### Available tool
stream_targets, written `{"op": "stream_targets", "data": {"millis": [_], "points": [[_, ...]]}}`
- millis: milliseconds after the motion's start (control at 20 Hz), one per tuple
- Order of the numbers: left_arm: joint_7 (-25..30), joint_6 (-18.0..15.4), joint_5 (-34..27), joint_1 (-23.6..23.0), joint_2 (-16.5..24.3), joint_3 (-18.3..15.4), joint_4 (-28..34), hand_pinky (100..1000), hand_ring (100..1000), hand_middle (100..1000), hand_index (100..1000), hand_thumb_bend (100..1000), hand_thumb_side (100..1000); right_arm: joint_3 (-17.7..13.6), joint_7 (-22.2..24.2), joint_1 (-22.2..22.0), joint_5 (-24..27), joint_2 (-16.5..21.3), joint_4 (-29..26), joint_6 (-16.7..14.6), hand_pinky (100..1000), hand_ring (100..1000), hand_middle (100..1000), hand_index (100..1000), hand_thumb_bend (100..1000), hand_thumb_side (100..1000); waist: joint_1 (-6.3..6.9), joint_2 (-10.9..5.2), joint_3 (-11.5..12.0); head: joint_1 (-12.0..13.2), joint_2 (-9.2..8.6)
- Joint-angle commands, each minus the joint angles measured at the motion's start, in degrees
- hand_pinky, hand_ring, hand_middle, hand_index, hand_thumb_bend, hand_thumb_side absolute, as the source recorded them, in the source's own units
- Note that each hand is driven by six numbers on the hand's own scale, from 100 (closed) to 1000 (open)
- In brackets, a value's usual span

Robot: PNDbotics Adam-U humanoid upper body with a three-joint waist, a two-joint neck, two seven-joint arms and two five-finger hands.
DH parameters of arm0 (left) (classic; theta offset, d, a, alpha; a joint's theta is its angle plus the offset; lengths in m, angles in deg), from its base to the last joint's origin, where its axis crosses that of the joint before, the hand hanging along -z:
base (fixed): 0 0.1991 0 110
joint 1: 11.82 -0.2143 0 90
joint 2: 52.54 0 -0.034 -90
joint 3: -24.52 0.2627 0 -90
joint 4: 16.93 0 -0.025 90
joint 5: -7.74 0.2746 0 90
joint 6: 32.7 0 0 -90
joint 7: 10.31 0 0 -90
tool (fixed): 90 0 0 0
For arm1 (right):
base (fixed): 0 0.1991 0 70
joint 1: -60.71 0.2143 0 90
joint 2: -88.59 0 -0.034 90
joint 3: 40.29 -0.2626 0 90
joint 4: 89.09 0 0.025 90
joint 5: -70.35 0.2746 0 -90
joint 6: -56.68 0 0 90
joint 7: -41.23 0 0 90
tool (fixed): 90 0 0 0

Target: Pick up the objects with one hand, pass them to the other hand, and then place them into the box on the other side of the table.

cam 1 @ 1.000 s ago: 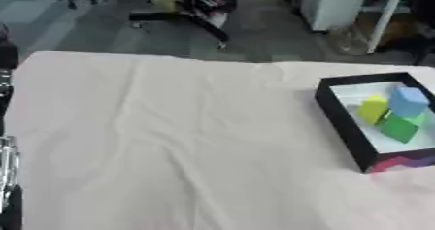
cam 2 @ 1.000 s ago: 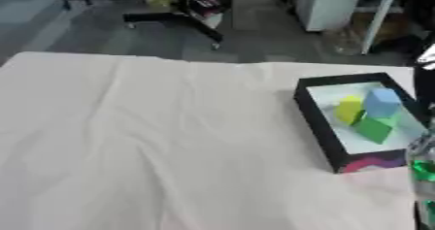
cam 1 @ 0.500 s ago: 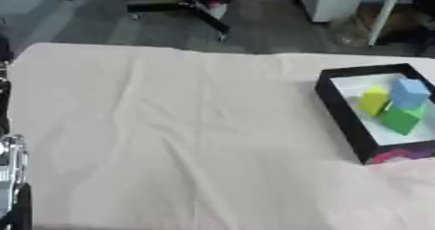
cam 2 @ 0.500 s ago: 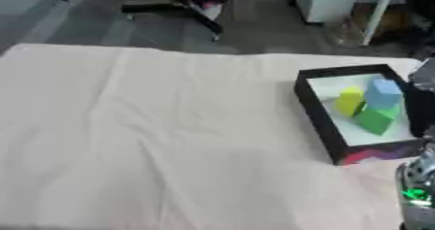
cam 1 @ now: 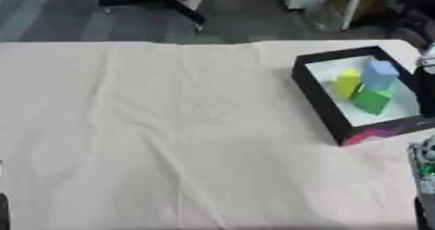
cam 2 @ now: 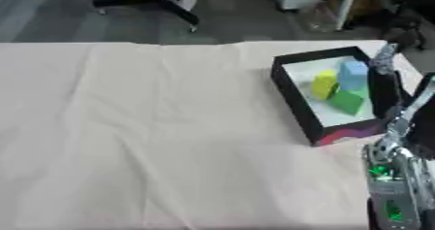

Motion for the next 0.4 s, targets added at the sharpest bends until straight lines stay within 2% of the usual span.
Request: {"op": "stream_targets", "data": {"millis": [50,400], "points": [[0.4,-0.1,-0.3,0.2,0.5,0.3,0.4,665,755,771,801,864,797,-0.7,-11.6,0.4,0.2,0.2,-0.2,11.5,420,747,701,861,100,570,0.07,-0.77,0.0,-1.7,0.34],[1.2,0.0,-2.0,-0.1,0.4,0.4,-0.1,663,753,770,798,885,807,-0.4,-11.6,0.1,1.1,0.2,-0.1,11.9,412,744,701,862,100,573,0.11,-0.55,-0.2,-2.5,0.34]]}}
